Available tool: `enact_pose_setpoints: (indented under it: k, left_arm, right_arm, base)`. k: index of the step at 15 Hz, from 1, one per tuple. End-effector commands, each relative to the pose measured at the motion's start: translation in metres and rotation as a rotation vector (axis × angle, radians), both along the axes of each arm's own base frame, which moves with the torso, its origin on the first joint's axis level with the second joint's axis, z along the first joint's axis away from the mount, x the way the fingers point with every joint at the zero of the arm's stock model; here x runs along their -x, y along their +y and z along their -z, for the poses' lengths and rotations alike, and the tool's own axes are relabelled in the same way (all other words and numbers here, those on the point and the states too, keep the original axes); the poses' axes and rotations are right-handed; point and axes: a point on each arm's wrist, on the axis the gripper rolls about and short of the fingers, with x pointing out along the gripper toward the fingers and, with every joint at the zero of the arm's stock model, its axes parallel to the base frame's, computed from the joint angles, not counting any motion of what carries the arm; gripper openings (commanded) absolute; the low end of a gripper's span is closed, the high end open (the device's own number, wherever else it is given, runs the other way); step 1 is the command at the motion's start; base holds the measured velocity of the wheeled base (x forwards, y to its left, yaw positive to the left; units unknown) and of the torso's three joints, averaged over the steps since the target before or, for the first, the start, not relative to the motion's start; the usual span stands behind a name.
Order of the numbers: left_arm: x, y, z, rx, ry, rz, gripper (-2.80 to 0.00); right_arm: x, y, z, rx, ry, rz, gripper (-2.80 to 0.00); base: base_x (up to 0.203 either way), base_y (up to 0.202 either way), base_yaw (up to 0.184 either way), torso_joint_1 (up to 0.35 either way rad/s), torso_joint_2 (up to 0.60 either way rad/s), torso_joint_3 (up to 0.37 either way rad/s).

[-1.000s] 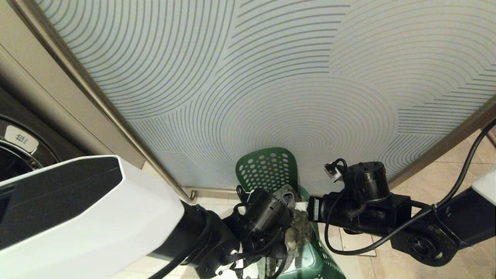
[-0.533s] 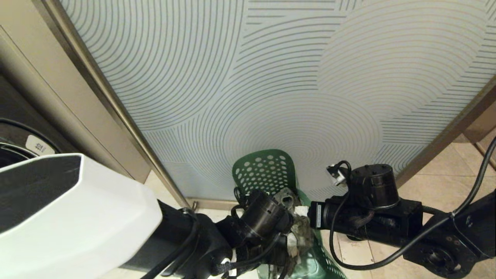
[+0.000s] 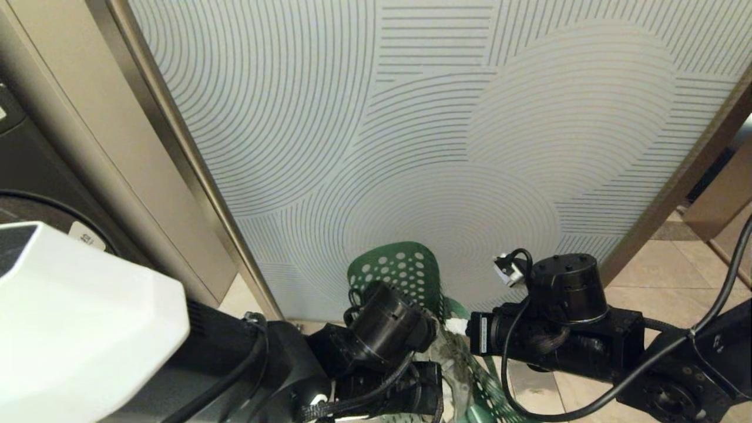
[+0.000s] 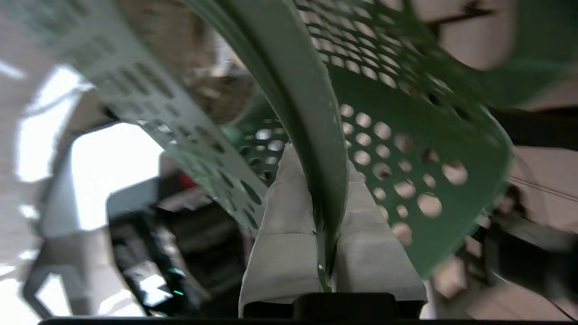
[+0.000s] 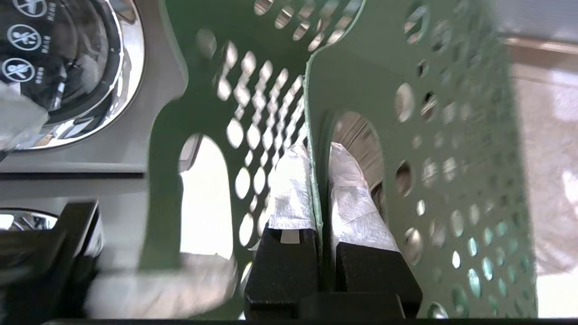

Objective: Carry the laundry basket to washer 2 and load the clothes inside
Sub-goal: Pick up the clothes basket and put it beside the washing machine

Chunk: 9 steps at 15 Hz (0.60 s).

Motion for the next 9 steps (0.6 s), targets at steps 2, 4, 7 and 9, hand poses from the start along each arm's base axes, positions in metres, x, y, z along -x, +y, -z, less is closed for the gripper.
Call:
enact_pose_setpoints:
  k: [2, 4, 7, 9]
  left_arm:
    - [0.0021, 0.0014, -0.0071, 0.051, 0.048, 0.014, -2.80]
    - [0.0018, 0.0002, -0.0065, 0.052, 0.050, 0.015, -2.80]
    - [-0.0003, -0.0032, -0.0022, 0.043, 0.053, 0.016, -2.80]
    - [-0.0011, -0.0043, 0.0008, 0.036, 0.056, 0.017, -2.80]
  right_arm:
    - [0.0004, 0.0003, 0.0010, -0.004, 0.000, -0.001, -2.80]
    - [0.0009, -0.0001, 0.0017, -0.007, -0.009, 0.000, -2.80]
    - [0.0011, -0.0002, 0.0027, -0.008, -0.014, -0.001, -2.80]
    - [0.0008, -0.0005, 0.0039, -0.008, -0.009, 0.000, -2.80]
  base:
    - [0.000, 0.000, 0.000, 0.004, 0.00, 0.203]
    - [0.000, 0.000, 0.000, 0.002, 0.00, 0.206]
    - [0.000, 0.000, 0.000, 0.004, 0.00, 0.203]
    - [0.000, 0.000, 0.000, 0.005, 0.00, 0.200]
